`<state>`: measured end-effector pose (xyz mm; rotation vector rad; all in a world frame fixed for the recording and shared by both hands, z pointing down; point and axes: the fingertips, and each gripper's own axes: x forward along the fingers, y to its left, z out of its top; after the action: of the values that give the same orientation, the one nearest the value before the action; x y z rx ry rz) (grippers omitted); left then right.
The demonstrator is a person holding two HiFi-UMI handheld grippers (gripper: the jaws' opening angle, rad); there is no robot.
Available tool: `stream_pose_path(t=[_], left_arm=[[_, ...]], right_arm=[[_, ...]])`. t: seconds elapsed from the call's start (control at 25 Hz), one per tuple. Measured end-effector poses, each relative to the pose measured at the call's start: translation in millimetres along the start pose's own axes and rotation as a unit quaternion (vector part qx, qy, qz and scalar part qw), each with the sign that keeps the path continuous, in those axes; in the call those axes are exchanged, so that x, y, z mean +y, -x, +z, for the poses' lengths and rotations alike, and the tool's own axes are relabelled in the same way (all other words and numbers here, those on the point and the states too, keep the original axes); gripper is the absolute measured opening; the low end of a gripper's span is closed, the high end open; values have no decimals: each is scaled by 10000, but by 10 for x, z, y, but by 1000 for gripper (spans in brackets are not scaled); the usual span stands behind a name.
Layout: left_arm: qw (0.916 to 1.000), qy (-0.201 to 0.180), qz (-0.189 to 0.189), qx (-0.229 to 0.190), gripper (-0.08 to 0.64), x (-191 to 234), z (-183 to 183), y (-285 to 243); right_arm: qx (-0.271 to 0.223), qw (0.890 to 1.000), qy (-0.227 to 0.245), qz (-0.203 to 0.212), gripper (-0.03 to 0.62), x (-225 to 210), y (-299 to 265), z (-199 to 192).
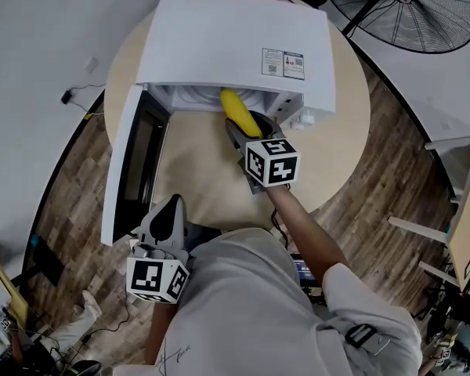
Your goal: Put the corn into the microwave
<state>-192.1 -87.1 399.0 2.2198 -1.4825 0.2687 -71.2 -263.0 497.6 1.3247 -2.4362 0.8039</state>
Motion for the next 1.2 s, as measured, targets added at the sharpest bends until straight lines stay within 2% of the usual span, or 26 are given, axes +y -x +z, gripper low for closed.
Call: stream_pose_path(t=[1.2], left_arm=[[9995,270,103,125,-5,253,-19,-72]], right_arm=[[270,9991,115,-296,264,-185,-561,-76]])
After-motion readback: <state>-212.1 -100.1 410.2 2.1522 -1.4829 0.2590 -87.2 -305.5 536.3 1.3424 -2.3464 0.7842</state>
